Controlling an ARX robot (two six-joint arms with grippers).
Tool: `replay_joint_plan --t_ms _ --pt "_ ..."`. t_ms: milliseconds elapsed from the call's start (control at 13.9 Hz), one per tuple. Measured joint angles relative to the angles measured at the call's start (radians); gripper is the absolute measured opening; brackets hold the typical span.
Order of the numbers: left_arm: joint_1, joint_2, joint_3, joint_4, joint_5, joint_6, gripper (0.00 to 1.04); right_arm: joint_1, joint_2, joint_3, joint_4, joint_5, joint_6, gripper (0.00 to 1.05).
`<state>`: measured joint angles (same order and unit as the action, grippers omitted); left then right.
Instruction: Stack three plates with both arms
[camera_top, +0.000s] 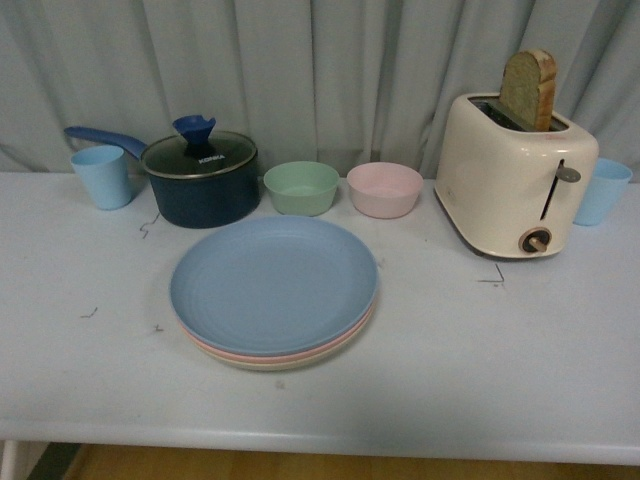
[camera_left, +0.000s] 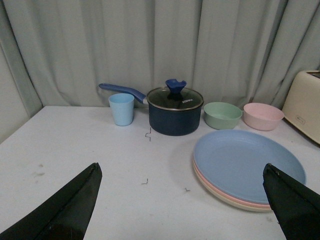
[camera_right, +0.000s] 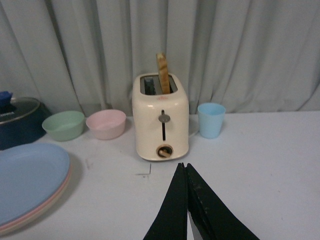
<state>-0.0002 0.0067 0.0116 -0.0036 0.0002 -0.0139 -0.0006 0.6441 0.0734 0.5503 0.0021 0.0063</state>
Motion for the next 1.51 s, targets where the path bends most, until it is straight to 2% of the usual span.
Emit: replay_joint_plan --t_ms 287,430,1290,1434,1505 --pt "0.0 0.0 0.0 0.0 0.0 0.0 0.98 0.0 -0.135 -0.029 -0.093 -0.001 0.0 0.02" --pt "0.0 0.0 0.0 0.0 0.0 0.0 0.98 0.0 -0.174 -0.063 -0.089 -0.002 0.0 0.02" --pt "0.0 0.0 0.0 0.0 0.0 0.0 0.98 0.0 -0.473 -0.063 -0.378 -0.001 0.0 0.02" --pt "0.0 0.0 0.0 0.0 -0.002 0.0 0.98 0.0 -0.631 -0.062 -0.554 -0.003 0.0 0.02" --pt "0.0 0.0 0.0 0.001 0.0 0.0 0.98 0.0 -0.638 -0.058 -0.543 -0.002 0.0 0.02"
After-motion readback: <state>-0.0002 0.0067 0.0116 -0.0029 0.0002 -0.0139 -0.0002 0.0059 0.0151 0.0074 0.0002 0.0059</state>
